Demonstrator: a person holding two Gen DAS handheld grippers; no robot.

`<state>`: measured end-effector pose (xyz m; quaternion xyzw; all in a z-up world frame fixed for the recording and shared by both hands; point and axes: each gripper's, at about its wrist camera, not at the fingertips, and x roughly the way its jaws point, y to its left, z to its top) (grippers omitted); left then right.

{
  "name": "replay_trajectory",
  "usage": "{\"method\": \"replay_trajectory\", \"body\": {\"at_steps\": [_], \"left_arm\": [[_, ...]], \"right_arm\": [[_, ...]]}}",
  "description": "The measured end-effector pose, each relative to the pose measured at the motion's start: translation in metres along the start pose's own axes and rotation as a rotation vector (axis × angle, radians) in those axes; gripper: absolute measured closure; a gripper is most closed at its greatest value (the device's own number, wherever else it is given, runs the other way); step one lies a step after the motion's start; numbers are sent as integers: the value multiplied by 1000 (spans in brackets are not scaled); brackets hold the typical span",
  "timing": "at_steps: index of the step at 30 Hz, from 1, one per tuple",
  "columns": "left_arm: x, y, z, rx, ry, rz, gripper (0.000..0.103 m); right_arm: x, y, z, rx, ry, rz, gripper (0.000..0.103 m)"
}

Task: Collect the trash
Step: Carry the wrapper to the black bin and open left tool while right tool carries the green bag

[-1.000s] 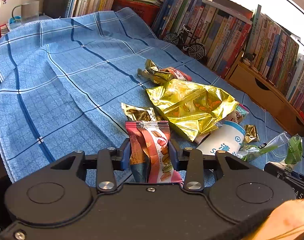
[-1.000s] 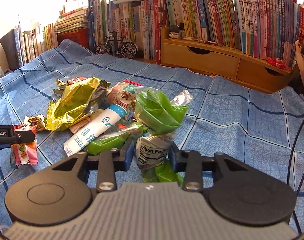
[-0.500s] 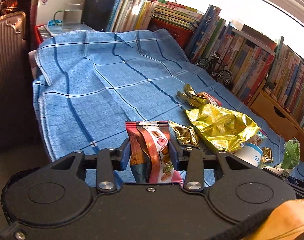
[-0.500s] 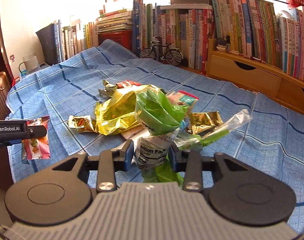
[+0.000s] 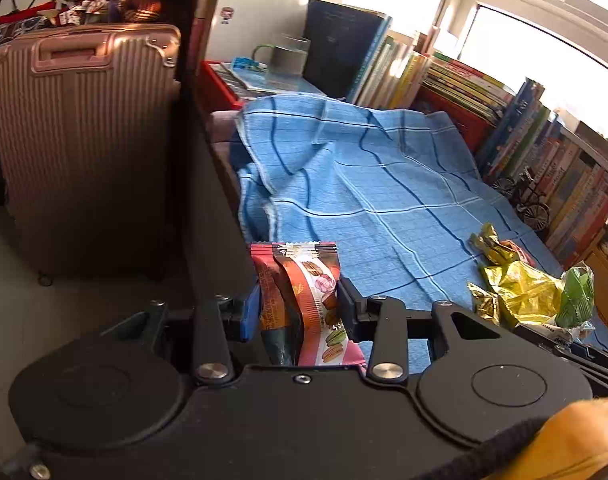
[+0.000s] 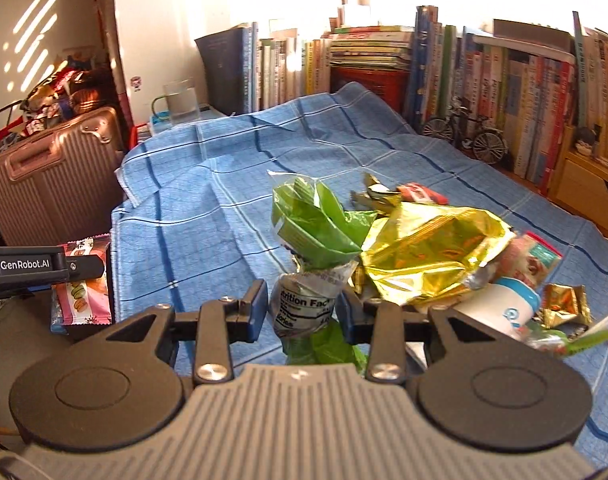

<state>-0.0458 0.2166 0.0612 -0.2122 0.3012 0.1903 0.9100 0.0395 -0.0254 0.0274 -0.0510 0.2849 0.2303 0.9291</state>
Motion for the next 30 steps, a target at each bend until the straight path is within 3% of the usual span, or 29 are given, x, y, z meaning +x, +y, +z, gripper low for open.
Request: {"method": "replay_trajectory", "body": {"at_steps": [15, 25, 30], "left_arm": [[-40, 79, -7, -138, -28, 189, 65], [-23, 90, -4, -166, 9, 197, 64], [-16, 92, 1, -200, 13, 183, 48]], "right_arm": [[29, 85, 13, -131, 31, 249, 61], [37, 97, 14, -169, 33, 264, 61], [39, 96, 14, -175, 39, 264, 61]]}}
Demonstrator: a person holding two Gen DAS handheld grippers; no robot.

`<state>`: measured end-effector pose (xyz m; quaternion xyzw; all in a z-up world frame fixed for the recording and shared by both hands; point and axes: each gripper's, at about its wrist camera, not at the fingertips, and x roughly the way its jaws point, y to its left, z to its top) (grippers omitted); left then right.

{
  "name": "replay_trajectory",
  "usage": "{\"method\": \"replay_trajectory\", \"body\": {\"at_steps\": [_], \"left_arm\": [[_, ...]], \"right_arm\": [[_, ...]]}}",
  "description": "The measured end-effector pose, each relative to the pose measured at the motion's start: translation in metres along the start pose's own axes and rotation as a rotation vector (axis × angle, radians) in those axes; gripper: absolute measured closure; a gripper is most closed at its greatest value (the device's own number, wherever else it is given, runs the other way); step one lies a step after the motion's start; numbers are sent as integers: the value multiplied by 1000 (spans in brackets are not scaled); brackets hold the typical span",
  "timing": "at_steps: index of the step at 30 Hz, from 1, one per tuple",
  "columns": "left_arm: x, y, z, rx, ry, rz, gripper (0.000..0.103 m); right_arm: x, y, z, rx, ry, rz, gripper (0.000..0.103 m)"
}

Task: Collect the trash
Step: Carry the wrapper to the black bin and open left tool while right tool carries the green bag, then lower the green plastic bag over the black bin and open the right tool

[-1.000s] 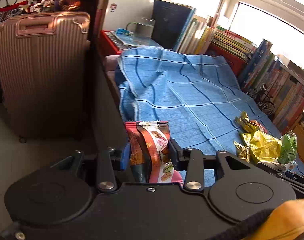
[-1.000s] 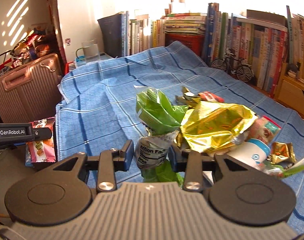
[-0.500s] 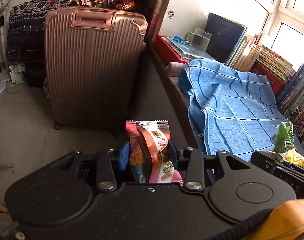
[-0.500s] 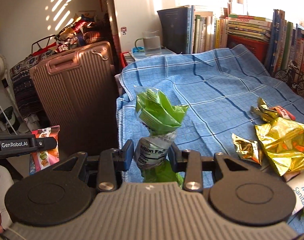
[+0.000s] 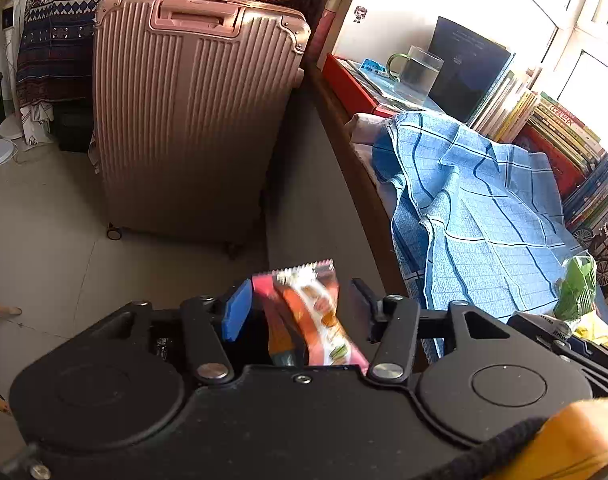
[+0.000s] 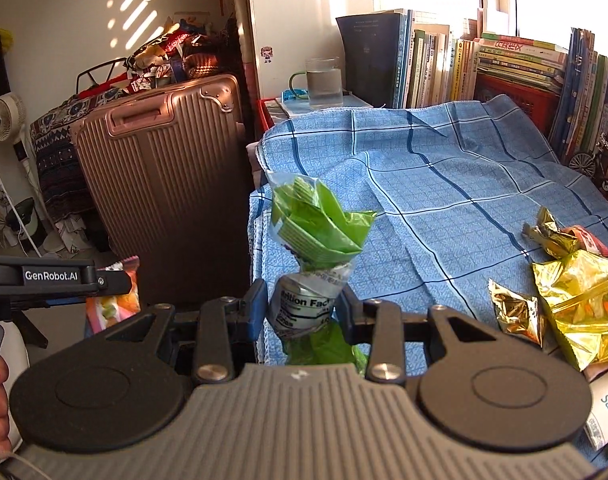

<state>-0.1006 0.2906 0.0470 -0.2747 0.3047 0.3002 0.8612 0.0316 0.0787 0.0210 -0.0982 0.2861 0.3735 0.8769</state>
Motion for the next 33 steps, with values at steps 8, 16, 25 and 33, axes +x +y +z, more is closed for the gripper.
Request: {"method": "replay_trajectory", "body": {"at_steps": [8, 16, 25, 33], "left_arm": [[6, -4, 6, 22, -9, 7, 42], [1, 14, 5, -16, -10, 40, 40], [-11, 48, 3, -82, -19, 105, 40], [-22, 77, 2, -139, -37, 164, 40]], "right_arm": [[1, -2, 1, 1, 0, 0, 61], [7, 12, 1, -28, 15, 41, 61], [17, 45, -2, -83, 43, 140, 62], [27, 75, -3, -143, 73, 207, 61]]}}
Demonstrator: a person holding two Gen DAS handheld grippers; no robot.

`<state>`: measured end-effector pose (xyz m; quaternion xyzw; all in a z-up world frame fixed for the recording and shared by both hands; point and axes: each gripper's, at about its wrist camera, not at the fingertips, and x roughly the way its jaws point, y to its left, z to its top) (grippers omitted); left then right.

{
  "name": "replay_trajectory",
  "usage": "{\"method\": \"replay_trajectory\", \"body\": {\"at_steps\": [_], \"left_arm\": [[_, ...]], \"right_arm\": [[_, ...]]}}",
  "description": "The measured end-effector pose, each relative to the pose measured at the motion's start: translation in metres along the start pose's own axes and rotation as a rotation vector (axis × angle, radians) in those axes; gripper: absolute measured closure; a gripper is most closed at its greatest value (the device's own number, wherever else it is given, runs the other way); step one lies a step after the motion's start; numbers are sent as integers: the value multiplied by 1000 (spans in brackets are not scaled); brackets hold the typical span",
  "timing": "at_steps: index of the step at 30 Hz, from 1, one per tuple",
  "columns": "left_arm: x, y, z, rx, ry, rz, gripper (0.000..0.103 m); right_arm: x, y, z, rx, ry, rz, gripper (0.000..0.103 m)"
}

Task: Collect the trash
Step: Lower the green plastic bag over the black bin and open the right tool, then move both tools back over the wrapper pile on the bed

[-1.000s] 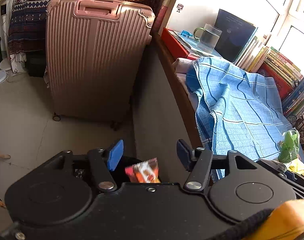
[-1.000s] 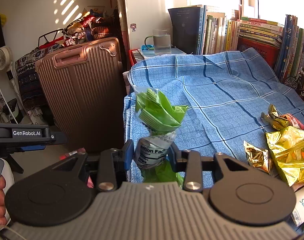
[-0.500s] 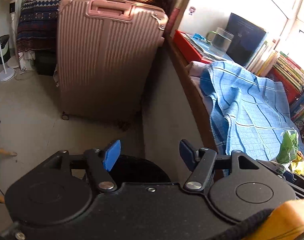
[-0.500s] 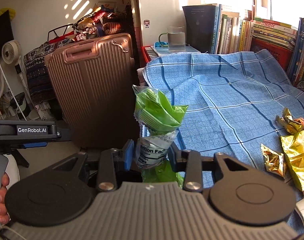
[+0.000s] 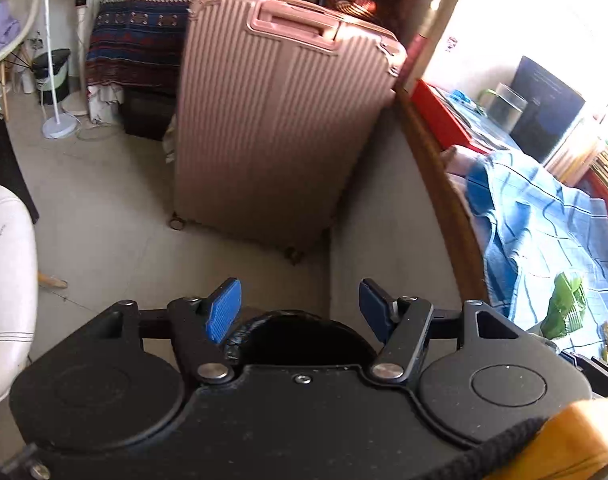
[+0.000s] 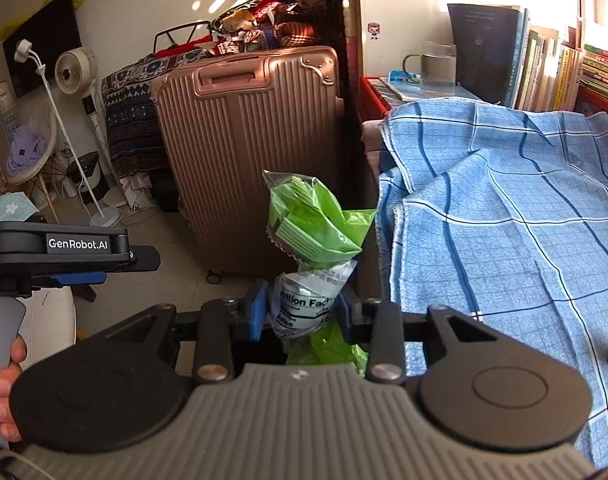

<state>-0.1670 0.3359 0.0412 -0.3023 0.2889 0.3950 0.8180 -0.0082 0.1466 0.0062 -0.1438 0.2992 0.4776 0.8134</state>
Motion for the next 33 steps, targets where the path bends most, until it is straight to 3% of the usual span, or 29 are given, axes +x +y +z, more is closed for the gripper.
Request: {"method": "replay_trajectory", "body": {"at_steps": [10, 15, 33], "left_arm": [[-9, 22, -4, -36, 7, 47, 40], [-9, 30, -2, -53, 6, 60, 40], [-7, 4, 3, 16, 2, 11, 40]], "right_arm": [[19, 12, 6, -4, 29, 26, 53], [26, 13, 12, -1, 18, 15, 30], [21, 2, 14, 40, 10, -8, 30]]}}
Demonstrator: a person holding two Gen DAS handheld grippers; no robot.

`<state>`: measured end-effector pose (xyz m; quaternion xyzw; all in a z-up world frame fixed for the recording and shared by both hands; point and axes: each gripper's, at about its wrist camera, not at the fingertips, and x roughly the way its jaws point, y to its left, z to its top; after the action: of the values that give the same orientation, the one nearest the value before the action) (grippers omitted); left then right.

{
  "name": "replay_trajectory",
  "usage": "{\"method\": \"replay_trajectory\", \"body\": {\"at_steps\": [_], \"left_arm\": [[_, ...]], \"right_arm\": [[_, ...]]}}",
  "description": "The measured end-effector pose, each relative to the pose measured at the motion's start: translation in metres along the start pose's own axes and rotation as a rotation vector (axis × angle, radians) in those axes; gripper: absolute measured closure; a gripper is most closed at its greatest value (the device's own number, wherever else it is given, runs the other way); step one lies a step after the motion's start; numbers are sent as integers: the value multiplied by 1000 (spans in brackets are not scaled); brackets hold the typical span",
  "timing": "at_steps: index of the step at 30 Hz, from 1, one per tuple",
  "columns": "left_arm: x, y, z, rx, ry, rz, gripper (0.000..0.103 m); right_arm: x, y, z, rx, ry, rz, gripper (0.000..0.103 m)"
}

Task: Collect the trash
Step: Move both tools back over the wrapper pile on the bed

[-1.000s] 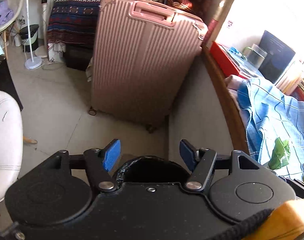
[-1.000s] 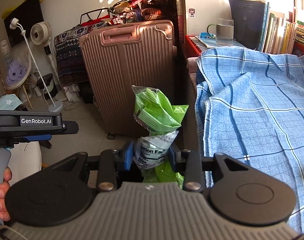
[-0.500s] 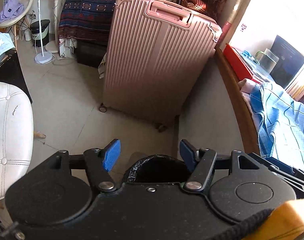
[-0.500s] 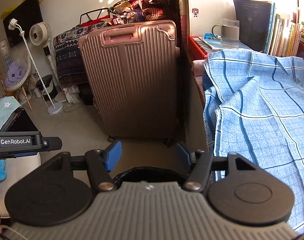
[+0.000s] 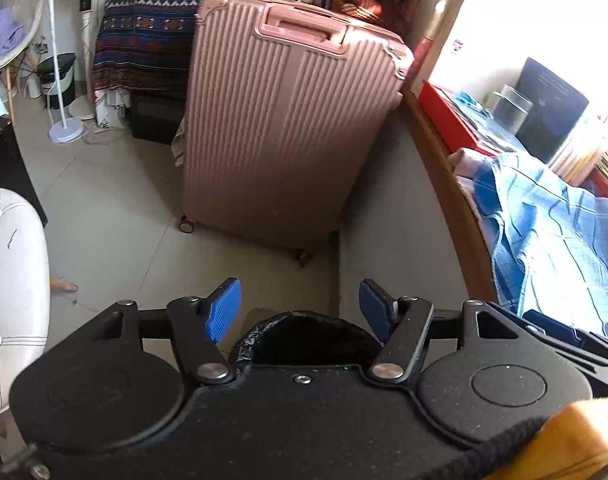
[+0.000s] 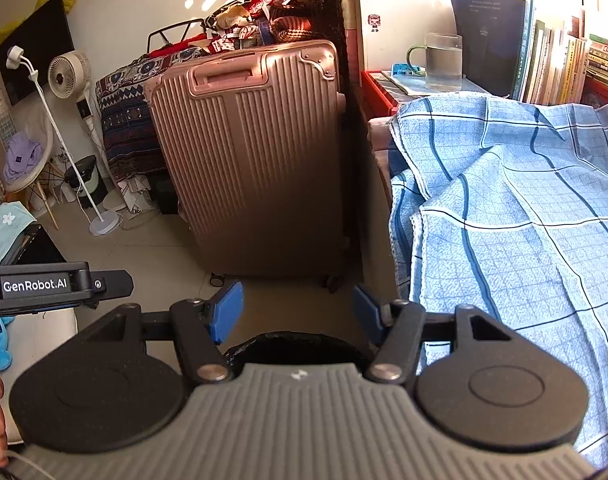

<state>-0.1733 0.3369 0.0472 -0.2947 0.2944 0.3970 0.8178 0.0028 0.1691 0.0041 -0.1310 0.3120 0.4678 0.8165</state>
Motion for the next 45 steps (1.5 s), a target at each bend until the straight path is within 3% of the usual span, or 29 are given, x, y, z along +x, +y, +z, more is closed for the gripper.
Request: {"method": "replay_trajectory", "body": {"at_steps": [8, 18, 23, 35, 45], "left_arm": [[3, -29, 2, 74, 18, -61, 40], [0, -93, -7, 215, 33, -200, 39], [0, -128, -22, 279, 68, -264, 37], [3, -217, -61, 423, 137, -411, 33], [19, -293, -95, 546, 222, -515, 33]], "right_arm": [[-18, -20, -4, 60, -24, -88, 29], [-56, -71, -16, 194, -57, -255, 25], [-79, -92, -28, 225, -68, -347, 18], [-137, -153, -69, 376, -80, -584, 16], [-176, -201, -116, 545, -32, -770, 16]]}}
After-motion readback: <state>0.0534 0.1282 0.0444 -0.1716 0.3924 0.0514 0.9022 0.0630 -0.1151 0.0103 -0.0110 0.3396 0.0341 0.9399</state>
